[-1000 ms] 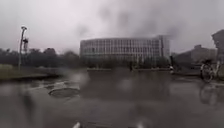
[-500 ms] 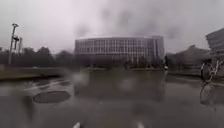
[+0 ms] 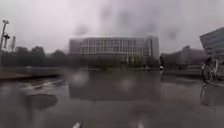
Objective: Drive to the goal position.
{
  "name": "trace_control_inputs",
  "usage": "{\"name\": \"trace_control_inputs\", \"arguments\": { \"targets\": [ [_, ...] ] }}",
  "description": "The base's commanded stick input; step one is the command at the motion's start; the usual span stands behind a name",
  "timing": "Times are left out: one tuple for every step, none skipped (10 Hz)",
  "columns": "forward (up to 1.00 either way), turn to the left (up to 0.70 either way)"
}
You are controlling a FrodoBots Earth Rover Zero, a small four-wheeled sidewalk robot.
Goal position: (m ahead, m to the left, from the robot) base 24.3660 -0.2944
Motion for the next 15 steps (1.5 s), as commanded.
{"name": "trace_control_inputs", "arguments": {
  "targets": [
    [0.7, -0.13],
    [0.7, -0.13],
    [0.7, -0.13],
    [0.7, -0.07],
    [0.7, 0.0],
    [0.7, 0.01],
    [0.7, 0.01],
    [0.7, 0.01],
    [0.7, 0.01],
    [0.7, 0.01],
    [0.7, 0.01],
    [0.7, 0.01],
    [0.7, 0.01],
    [0.7, 0.01],
    [0.7, 0.01]
  ]
}}
